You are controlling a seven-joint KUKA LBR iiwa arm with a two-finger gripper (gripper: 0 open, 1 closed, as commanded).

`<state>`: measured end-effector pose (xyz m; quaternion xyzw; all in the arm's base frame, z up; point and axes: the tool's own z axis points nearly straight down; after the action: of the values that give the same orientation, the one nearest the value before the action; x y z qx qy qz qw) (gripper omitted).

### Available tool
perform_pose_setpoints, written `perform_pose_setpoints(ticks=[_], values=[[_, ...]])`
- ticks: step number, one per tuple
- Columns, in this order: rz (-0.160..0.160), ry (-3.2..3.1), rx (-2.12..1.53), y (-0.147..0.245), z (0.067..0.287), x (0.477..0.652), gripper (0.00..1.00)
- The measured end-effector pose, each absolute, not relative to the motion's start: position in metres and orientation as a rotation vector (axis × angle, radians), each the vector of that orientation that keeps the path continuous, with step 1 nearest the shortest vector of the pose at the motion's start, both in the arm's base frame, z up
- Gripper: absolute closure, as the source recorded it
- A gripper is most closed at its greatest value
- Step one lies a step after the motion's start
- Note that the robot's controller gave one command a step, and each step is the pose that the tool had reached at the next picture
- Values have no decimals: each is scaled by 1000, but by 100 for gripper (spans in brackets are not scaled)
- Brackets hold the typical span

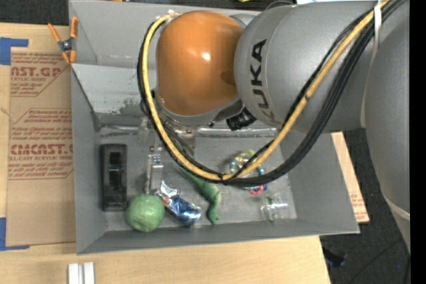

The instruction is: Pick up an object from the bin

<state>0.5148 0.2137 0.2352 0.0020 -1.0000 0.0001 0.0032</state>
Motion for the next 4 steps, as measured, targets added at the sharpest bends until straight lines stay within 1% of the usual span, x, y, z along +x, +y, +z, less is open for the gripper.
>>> perform_pose_setpoints(ticks=[1, 2, 3, 4], values=[[-2, -3143, 1, 212, 240, 517, 0], [-3, -3148, -44, 223, 225, 515, 0], [-2, -3135, 263, 219, 208, 509, 0], [-5, -3120, 407, 222, 194, 519, 0]])
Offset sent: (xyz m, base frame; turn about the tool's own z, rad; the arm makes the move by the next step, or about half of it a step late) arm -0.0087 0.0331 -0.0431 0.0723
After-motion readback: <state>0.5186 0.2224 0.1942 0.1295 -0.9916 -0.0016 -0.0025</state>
